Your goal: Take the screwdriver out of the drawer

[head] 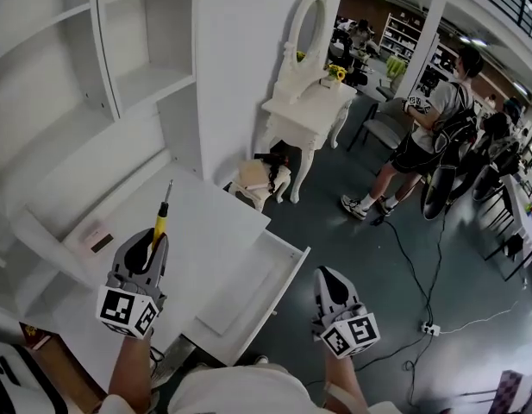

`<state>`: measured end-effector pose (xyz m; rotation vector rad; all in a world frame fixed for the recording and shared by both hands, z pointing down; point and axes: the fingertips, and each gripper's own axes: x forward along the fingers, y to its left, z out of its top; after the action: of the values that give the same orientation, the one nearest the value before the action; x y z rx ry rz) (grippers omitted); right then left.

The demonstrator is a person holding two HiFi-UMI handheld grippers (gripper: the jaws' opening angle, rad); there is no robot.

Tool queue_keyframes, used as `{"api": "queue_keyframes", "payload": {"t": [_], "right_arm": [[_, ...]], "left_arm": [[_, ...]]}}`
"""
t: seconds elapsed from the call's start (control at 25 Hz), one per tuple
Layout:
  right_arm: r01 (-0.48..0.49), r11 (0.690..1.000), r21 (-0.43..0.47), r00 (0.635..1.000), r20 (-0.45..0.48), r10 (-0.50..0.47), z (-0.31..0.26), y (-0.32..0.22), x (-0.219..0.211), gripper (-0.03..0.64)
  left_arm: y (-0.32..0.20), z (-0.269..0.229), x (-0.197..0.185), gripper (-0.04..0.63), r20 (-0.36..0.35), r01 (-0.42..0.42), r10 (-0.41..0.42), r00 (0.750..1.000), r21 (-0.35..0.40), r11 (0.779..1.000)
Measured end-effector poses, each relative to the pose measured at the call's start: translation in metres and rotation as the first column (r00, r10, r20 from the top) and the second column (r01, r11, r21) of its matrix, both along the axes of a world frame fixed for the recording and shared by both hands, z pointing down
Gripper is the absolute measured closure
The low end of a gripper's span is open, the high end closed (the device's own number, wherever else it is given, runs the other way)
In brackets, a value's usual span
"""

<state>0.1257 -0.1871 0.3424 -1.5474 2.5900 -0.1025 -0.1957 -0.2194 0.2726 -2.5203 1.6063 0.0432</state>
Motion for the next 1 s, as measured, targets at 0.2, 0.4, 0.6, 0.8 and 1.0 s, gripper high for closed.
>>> {"api": "queue_keyframes", "payload": {"t": [0.2, 0.4, 0.6, 0.8, 1.0], "right_arm": [[-0.037, 0.999, 0.033, 0.999, 0.005, 0.037, -0.018, -0.004, 0.01, 0.607], [-0.073, 0.995, 0.071, 0.997, -0.006, 0.073, -0.035, 0.001, 0.023, 0.607], [-0.112, 0.991, 0.069, 0.994, 0.005, 0.112, -0.036, 0.007, 0.031, 0.607], [-0.125, 0.989, 0.079, 0.992, -0.014, 0.127, -0.038, 0.017, 0.03, 0.607], [-0.107, 0.99, 0.089, 0.994, -0.017, 0.109, -0.044, 0.02, 0.025, 0.607]], "left_arm": [[0.024, -0.038, -0.02, 0.509, 0.02, 0.028, -0.03, 0.999, 0.072, 0.997], [0.045, -0.059, -0.038, 0.509, -0.004, 0.065, -0.065, 0.998, 0.14, 0.988], [0.064, -0.06, -0.052, 0.509, -0.053, 0.114, -0.106, 0.993, 0.172, 0.979], [0.083, -0.045, -0.065, 0.509, -0.084, 0.153, -0.141, 0.986, 0.157, 0.976], [0.09, -0.042, -0.065, 0.509, -0.095, 0.167, -0.153, 0.984, 0.163, 0.972]]}}
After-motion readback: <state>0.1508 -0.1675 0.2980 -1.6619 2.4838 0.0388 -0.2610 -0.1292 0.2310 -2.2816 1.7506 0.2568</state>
